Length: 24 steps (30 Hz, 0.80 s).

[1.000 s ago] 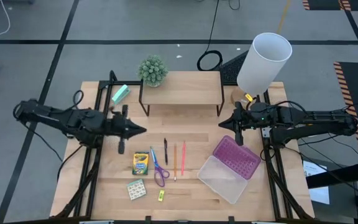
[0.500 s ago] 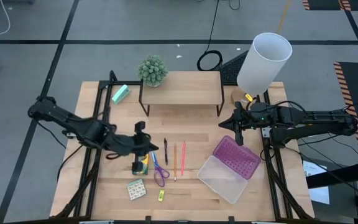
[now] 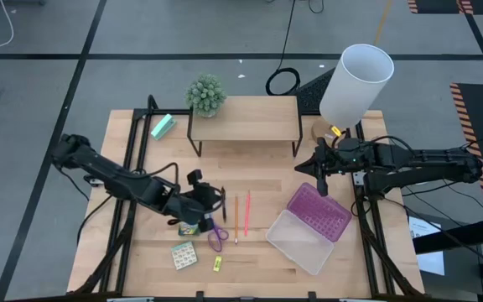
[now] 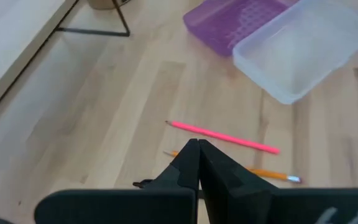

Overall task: Pack school essentials
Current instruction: Put the black pen into the purple supply box

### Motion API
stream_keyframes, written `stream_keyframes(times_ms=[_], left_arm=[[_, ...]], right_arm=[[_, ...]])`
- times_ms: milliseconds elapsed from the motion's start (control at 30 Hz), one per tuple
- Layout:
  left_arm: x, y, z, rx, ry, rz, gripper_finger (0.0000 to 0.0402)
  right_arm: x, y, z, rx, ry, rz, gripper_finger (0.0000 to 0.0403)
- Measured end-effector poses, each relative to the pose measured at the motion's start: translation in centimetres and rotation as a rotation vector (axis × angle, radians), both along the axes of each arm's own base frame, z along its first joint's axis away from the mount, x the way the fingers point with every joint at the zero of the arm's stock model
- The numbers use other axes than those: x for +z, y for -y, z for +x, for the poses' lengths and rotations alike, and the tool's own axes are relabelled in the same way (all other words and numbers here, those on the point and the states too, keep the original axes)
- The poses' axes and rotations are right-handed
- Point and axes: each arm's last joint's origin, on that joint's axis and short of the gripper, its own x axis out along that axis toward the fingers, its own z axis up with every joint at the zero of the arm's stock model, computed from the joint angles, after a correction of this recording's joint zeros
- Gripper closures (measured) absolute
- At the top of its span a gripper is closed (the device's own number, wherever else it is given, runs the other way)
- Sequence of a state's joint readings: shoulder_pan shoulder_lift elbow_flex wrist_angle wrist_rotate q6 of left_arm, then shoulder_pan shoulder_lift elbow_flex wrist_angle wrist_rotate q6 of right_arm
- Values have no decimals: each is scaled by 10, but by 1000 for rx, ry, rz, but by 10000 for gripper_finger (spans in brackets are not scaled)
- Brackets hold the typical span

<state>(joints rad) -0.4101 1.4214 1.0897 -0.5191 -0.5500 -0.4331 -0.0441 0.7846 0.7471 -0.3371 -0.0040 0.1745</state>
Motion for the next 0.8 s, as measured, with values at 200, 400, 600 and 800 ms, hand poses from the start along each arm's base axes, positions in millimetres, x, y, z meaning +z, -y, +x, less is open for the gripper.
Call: stream_keyframes(times_ms=[200,400,600,800], left_arm=[[-10,-6,8,72,-14,-31,394],[-17,-11,14,92,-38,-40,394],[-17,-13,15,96,-42,-43,394],[-17,-15,16,107,-40,-47,394]], right_arm=[[-6,0,4,2,69,-9,403],[-23,0,9,1,167,-15,403],[-30,1,14,4,171,-39,403],[-40,1,28,2,135,-25,403]])
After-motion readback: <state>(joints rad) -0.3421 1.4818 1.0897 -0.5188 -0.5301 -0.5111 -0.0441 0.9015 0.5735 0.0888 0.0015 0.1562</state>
